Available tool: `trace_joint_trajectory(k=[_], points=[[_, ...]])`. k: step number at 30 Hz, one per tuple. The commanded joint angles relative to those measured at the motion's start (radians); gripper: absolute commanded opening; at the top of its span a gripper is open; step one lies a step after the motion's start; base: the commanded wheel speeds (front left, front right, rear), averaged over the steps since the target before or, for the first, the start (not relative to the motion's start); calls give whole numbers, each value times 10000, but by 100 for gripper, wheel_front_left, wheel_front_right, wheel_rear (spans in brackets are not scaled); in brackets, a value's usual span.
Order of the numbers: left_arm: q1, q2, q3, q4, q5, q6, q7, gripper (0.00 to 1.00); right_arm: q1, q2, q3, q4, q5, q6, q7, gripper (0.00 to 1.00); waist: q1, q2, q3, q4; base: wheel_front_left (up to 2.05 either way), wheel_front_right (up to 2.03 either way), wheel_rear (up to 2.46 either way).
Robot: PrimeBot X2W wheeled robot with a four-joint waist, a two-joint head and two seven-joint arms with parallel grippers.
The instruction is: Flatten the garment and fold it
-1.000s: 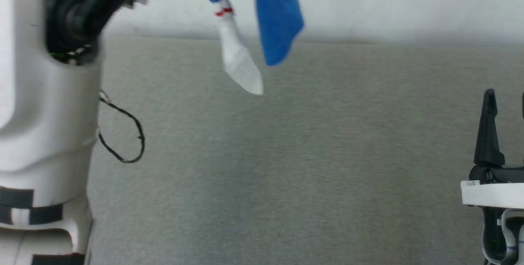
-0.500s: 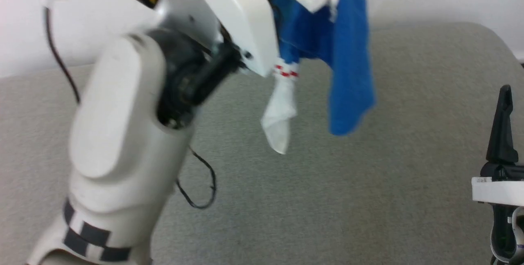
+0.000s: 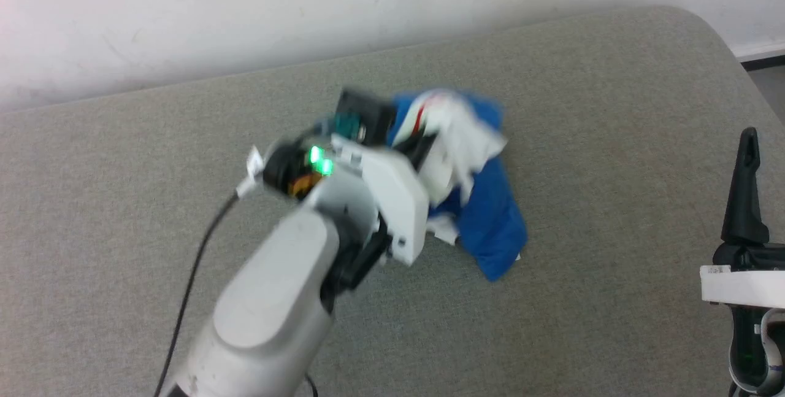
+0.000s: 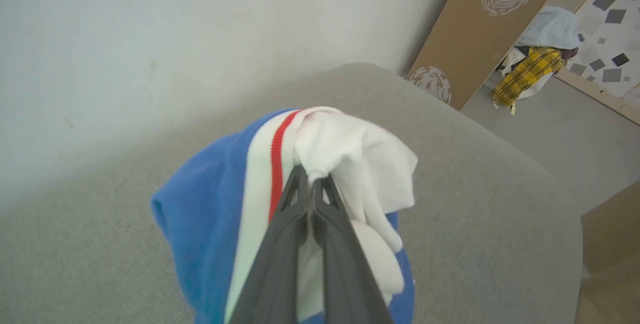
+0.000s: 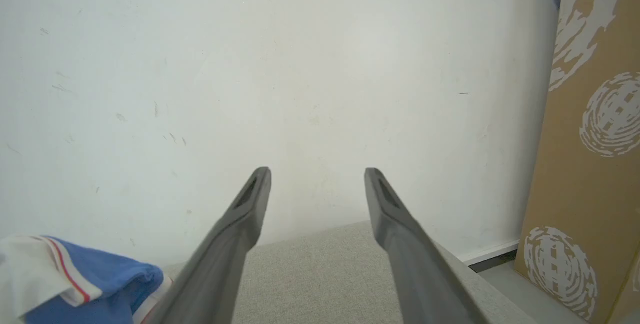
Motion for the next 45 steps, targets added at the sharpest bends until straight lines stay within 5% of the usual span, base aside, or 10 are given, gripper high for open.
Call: trace_joint_trajectory(k=[1, 9, 10, 11, 18, 34, 40, 45], points=[[377, -1, -33, 462, -25, 88, -178, 0, 4, 24, 40, 10, 73, -9, -47, 100, -1, 0, 11, -12, 0, 0, 0], [1020, -261, -680, 2638, -110, -64, -20, 0, -20, 24, -13, 26, 24, -9, -47, 100, -1, 0, 169, 278, 0, 0, 0], [994, -309, -703, 2743, -107, -73, -133, 27, -36, 24, -11, 32, 25, -9, -47, 100, -1, 0, 178, 330, 0, 0, 0], [957, -362, -690, 2794, -131, -90, -311, 100, -48, 24, -10, 42, 33, -9, -47, 100, -1, 0, 180, 394, 0, 0, 0], [741, -430, 116, 1976, -492, 226, -1782, 100, 0, 24, 22, 121, 22, -9, -47, 100, -1, 0, -10, 703, 0, 0, 0], [4529, 1632, 2584, -3123, 671, 2240, -6005, 100, 355, 24, 0, 130, 0, -9, -47, 100, -1, 0, -127, 866, 0, 0, 0], [6381, 1574, 3183, -4163, 1676, 2865, -6230, 100, 472, 24, 57, 189, 38, -9, -47, 100, -1, 0, -52, 924, 0, 0, 0], [7320, 905, 3683, -4497, 2074, 2817, -6235, 100, 602, 24, 52, 256, 104, -9, -47, 100, -1, 0, -15, 1098, 0, 0, 0]])
